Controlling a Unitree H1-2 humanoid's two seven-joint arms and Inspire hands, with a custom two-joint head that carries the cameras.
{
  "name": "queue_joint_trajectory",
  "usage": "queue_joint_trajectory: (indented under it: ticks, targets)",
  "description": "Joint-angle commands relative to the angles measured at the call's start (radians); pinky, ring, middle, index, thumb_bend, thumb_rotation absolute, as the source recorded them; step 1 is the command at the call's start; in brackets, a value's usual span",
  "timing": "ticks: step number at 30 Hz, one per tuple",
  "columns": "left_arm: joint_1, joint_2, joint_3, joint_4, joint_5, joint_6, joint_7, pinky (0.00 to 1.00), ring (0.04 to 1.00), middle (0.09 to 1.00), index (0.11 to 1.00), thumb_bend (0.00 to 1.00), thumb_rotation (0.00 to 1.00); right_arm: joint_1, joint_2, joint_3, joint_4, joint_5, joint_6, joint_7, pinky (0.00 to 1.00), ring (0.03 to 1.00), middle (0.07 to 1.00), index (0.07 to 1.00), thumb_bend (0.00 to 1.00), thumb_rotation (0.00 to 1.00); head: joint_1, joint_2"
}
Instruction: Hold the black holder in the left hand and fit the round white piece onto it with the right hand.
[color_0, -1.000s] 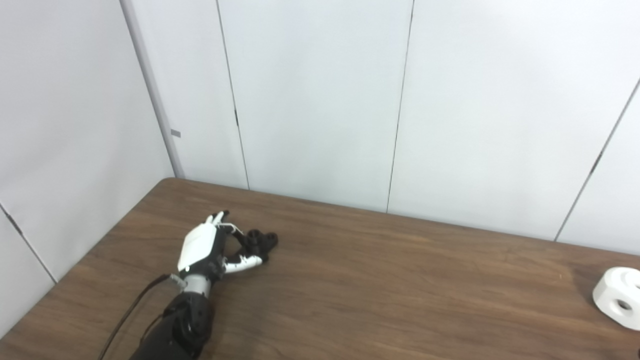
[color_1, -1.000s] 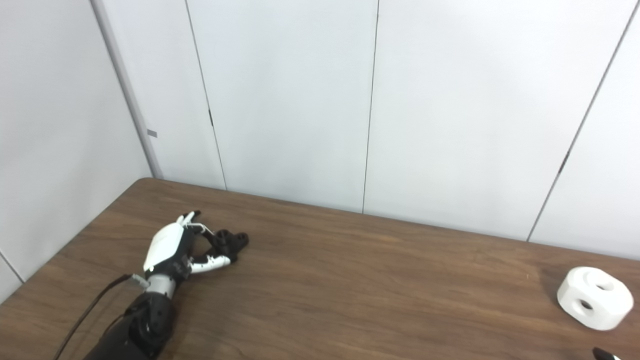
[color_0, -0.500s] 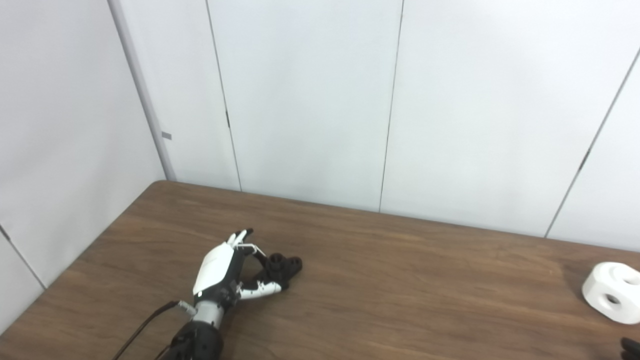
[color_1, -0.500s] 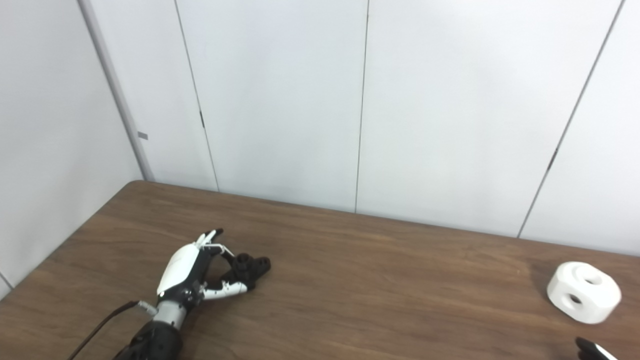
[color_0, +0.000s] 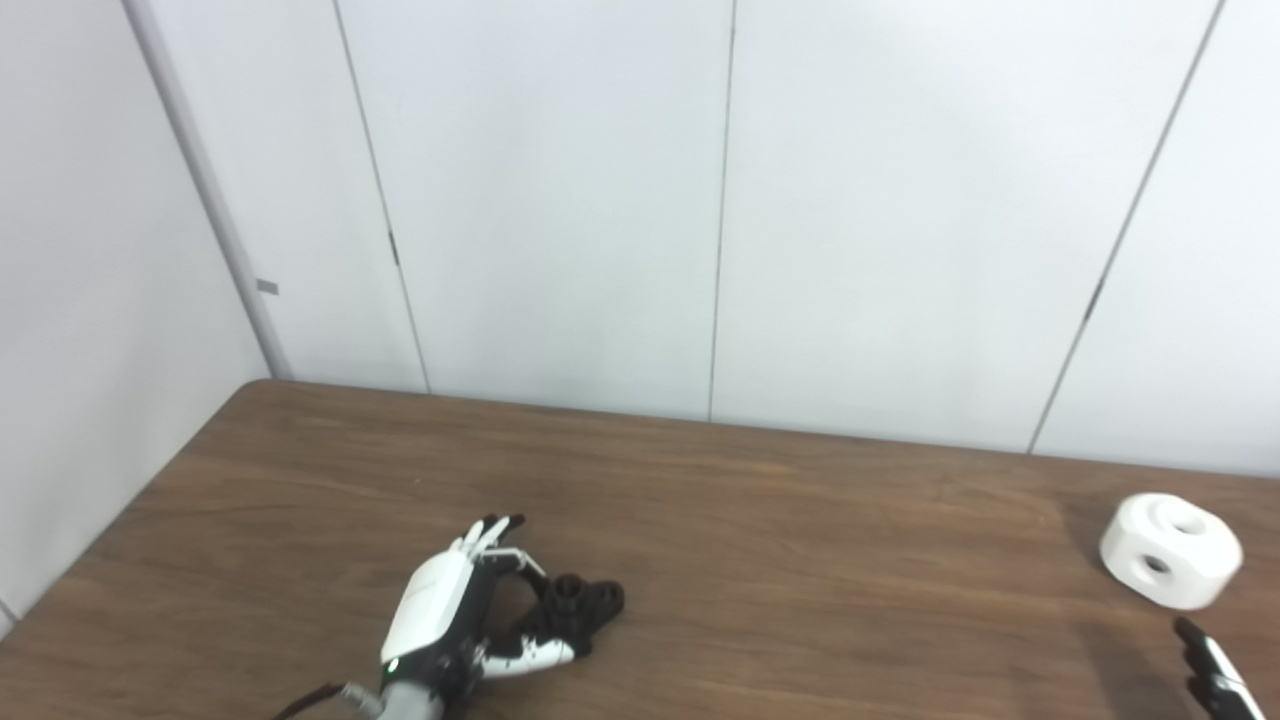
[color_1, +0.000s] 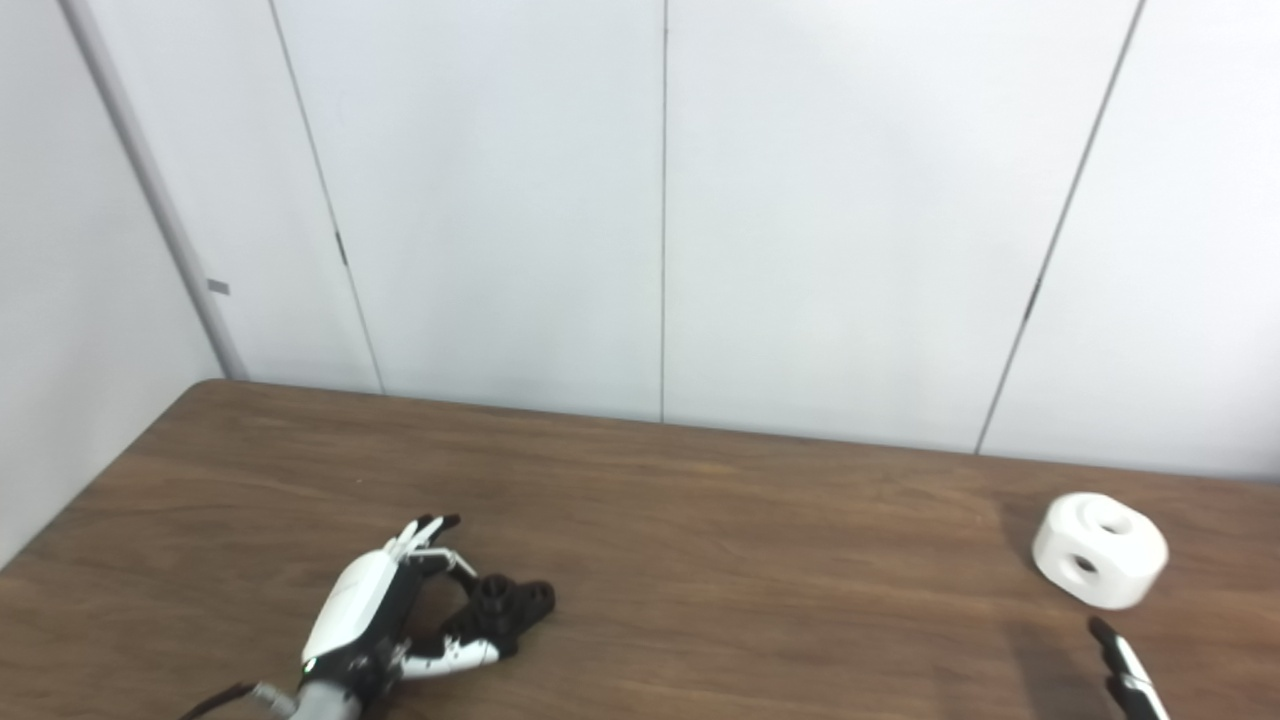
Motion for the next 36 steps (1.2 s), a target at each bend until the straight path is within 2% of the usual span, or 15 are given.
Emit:
queue_joint_trajectory:
  ticks: [1, 3, 9, 12, 16, 22, 33, 36]
  targets:
    - [-0.013, 0.009, 0.007, -0.050, 0.014, -0.031, -0.004, 1.00, 1.000, 0.937, 0.481, 0.52, 0.04, 0.025, 0.041, 0.024, 0.026, -0.008, -0.010, -0.031, 0.99, 0.979, 0.976, 0.952, 0.33, 0.38, -0.007, 0.008]
    - [-0.007, 0.002, 0.010, -0.067, 0.007, -0.034, -0.018, 1.00, 1.000, 0.938, 0.480, 0.52, 0.04, 0.024, 0.045, 0.022, 0.020, -0.019, -0.002, -0.038, 0.98, 0.964, 0.960, 0.935, 0.42, 0.50, -0.023, 0.017]
    - [-0.003, -0.009, -0.005, -0.093, 0.012, -0.043, -0.061, 1.00, 1.000, 0.943, 0.481, 0.52, 0.04, 0.011, 0.050, 0.023, 0.056, -0.040, -0.039, -0.063, 0.91, 0.925, 0.924, 0.895, 0.59, 0.61, -0.097, 0.033]
    - [-0.003, -0.011, -0.016, -0.087, 0.010, -0.057, -0.080, 1.00, 1.000, 0.945, 0.481, 0.52, 0.04, 0.008, 0.062, 0.030, 0.044, -0.073, -0.027, -0.082, 0.86, 0.897, 0.902, 0.870, 0.68, 0.66, -0.140, 0.037]
    - [-0.011, -0.016, -0.018, -0.072, 0.010, -0.074, -0.095, 1.00, 1.000, 0.934, 0.480, 0.52, 0.04, 0.009, 0.089, 0.046, -0.017, -0.096, 0.047, -0.088, 0.82, 0.883, 0.898, 0.864, 0.73, 0.68, -0.186, 0.054]
    - [-0.029, -0.019, -0.027, -0.056, -0.001, -0.089, -0.132, 1.00, 1.000, 0.939, 0.481, 0.52, 0.04, 0.005, 0.114, 0.069, -0.084, -0.134, 0.133, -0.098, 0.84, 0.886, 0.902, 0.874, 0.73, 0.70, -0.206, 0.065]
    - [-0.040, -0.055, -0.048, -0.044, 0.025, -0.078, -0.153, 1.00, 1.000, 0.933, 0.480, 0.52, 0.04, 0.008, 0.104, 0.073, -0.091, -0.142, 0.141, -0.101, 0.86, 0.903, 0.919, 0.889, 0.79, 0.75, -0.225, 0.094]
    - [-0.038, -0.058, -0.049, -0.038, 0.024, -0.084, -0.157, 1.00, 1.000, 0.937, 0.480, 0.52, 0.04, 0.010, 0.098, 0.081, -0.099, -0.156, 0.131, -0.102, 0.84, 0.904, 0.925, 0.893, 0.80, 0.71, -0.235, 0.096]
